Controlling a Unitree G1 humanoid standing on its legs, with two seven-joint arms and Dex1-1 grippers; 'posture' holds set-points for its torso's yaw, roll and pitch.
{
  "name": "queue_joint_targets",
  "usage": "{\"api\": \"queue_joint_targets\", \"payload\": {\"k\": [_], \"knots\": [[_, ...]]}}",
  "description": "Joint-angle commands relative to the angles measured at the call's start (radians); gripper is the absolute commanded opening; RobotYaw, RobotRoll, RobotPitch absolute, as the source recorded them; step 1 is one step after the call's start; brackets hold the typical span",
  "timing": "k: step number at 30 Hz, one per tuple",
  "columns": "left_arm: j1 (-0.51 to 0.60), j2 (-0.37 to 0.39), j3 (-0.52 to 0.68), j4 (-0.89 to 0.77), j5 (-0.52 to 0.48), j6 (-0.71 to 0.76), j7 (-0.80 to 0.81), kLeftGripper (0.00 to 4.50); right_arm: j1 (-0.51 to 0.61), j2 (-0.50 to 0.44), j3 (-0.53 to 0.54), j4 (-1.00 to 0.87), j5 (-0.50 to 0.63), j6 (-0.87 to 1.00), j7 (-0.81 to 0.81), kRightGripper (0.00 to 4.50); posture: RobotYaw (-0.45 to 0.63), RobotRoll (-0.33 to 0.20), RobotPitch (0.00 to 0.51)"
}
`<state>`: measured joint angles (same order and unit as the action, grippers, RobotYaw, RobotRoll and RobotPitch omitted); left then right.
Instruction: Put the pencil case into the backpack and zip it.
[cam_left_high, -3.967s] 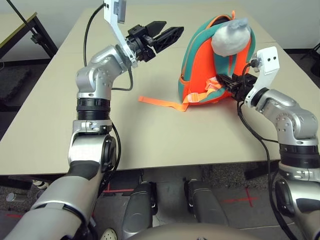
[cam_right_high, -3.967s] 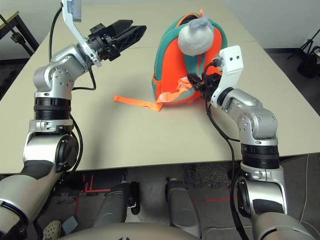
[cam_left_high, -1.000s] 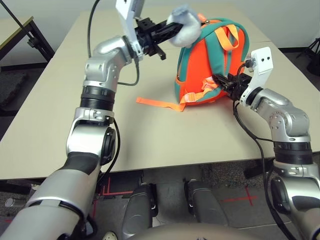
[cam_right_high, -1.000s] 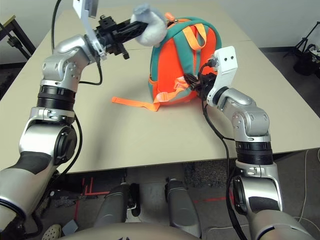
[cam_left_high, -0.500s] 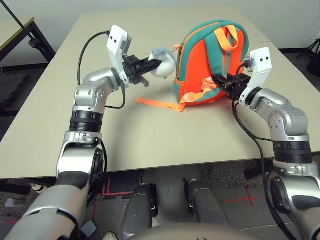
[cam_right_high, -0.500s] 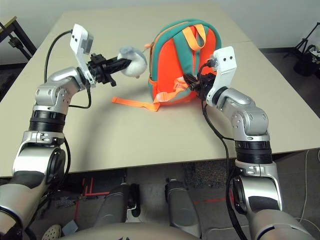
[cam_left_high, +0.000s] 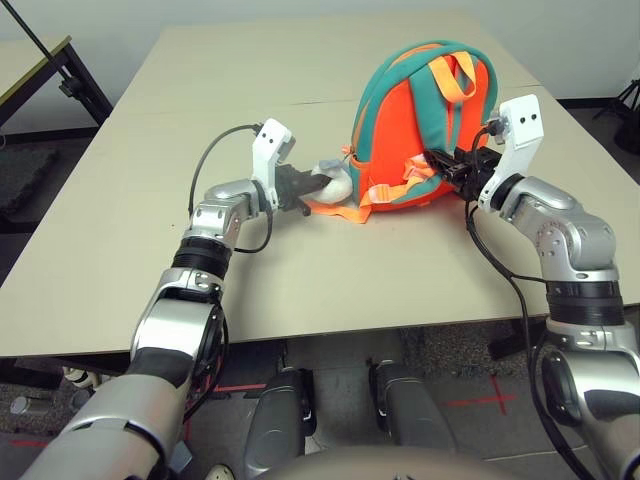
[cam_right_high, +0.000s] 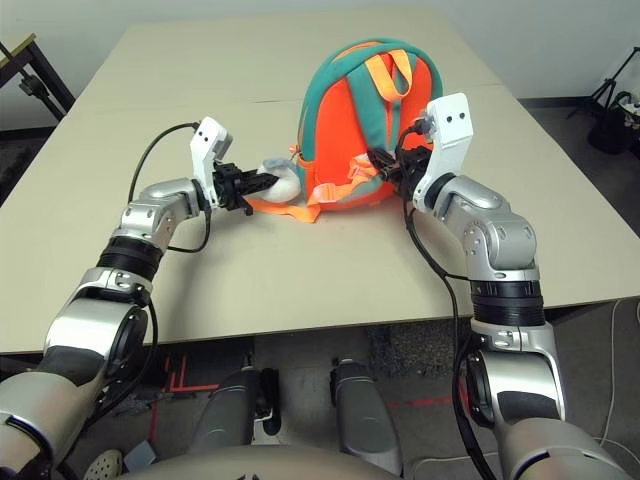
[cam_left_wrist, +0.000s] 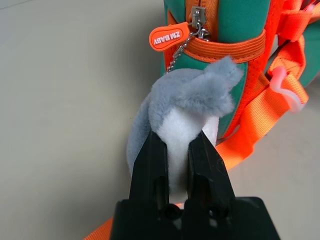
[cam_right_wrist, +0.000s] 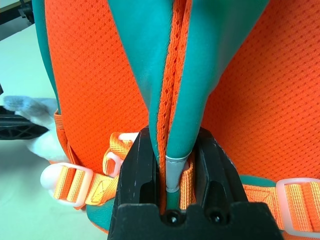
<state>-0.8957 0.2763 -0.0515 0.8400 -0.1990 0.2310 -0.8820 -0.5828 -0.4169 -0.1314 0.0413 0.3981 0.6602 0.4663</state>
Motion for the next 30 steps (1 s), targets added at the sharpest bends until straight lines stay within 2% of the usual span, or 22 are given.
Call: {"api": "queue_joint_targets", "payload": {"k": [1,10,18,22,26,27,28,29,30], "knots": [[-0.002,-0.016,-0.026,0.087,0.059,-0.016,0.033,0.2,-0.009,-0.001,0.005,0.016,-0.012,0.001,-0.003,0.8,-0.19,0.0,0.102],[-0.051,-0.068,-0.042,0.239,0.145,-0.1,0.127,0.2,-0.01,0.008,0.006,0.017,-0.014,-0.001,-0.002,0.8,-0.18,0.0,0.102],[-0.089,-0.104,-0.035,0.314,0.174,-0.133,0.156,0.2,-0.006,0.01,0.008,0.014,-0.015,0.002,0.0,0.8,-0.18,0.0,0.111],[-0.103,-0.114,-0.003,0.314,0.152,-0.14,0.15,0.2,0.002,0.011,0.004,0.006,-0.016,0.005,-0.002,0.8,-0.19,0.0,0.112],[-0.108,-0.103,0.055,0.268,0.09,-0.123,0.074,0.2,0.006,0.008,0.001,0.001,-0.019,0.005,-0.005,0.8,-0.19,0.0,0.112],[-0.108,-0.097,0.067,0.257,0.081,-0.117,0.062,0.97,0.004,0.006,0.0,0.002,-0.019,0.006,-0.005,0.8,-0.19,0.0,0.112],[-0.109,-0.086,0.08,0.242,0.07,-0.109,0.049,1.22,0.001,0.003,-0.001,0.003,-0.019,0.006,-0.004,0.8,-0.19,0.0,0.111],[-0.108,-0.078,0.089,0.227,0.062,-0.101,0.038,1.64,-0.001,0.0,-0.002,0.003,-0.019,0.008,-0.003,1.55,-0.18,0.0,0.112],[-0.105,-0.069,0.097,0.207,0.054,-0.088,0.028,2.04,-0.002,-0.004,-0.004,0.002,-0.018,0.009,0.0,1.84,-0.18,0.0,0.112]]}}
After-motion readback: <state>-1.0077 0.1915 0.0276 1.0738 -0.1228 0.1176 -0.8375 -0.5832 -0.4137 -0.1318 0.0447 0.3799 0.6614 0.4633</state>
